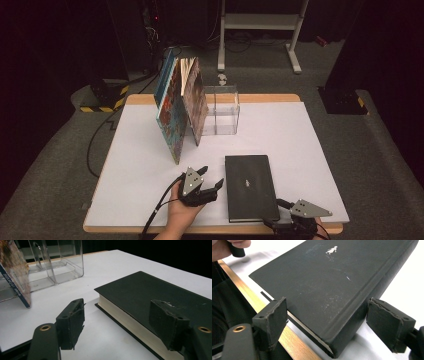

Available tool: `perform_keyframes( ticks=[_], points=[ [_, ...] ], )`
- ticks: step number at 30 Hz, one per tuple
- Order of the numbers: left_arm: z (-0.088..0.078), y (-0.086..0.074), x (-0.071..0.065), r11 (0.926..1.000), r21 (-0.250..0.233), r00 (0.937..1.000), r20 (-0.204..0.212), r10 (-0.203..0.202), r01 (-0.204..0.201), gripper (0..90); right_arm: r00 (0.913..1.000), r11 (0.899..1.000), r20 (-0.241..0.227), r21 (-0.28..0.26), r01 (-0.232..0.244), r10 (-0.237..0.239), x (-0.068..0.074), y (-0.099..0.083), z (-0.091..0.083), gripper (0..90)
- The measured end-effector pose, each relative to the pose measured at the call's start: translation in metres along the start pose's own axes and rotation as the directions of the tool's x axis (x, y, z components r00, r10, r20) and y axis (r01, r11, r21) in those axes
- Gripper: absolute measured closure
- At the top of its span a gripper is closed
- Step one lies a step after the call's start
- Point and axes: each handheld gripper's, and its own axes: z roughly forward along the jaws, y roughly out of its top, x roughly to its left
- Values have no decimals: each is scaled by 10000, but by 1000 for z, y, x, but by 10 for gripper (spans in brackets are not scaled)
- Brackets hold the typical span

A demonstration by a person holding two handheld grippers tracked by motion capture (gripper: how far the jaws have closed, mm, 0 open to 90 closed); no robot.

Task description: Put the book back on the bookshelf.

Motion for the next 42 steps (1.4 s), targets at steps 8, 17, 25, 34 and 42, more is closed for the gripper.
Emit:
perform_keyframes(
  ticks=[8, 17, 25, 34, 42],
  points=[
    [-2, 5, 3, 9995, -63, 9995, 71, -293, 294, 298, 9999, 9999, -116, 99, -71, 72, -2, 6, 6, 142],
    [-3, 9, 11, 9991, 39, 9991, 49, -418, 418, 294, 9999, 9988, -25, 459, -161, 162, -4, 24, 23, 139],
    [-3, 13, 17, 9979, 142, 9980, -8, -639, 639, 287, 10000, 9968, 79, 793, 42, -49, -1, 46, 45, 132],
    [-1, 10, 18, 9947, 622, 9965, 129, -827, 817, 295, 9993, 9985, -97, 418, -366, 371, -16, 54, 58, 208],
    [6, 3, 15, 9928, 879, 9959, 308, -846, 816, 309, 9977, 9978, 323, 274, -609, 600, -27, 63, 68, 206]
  ],
)
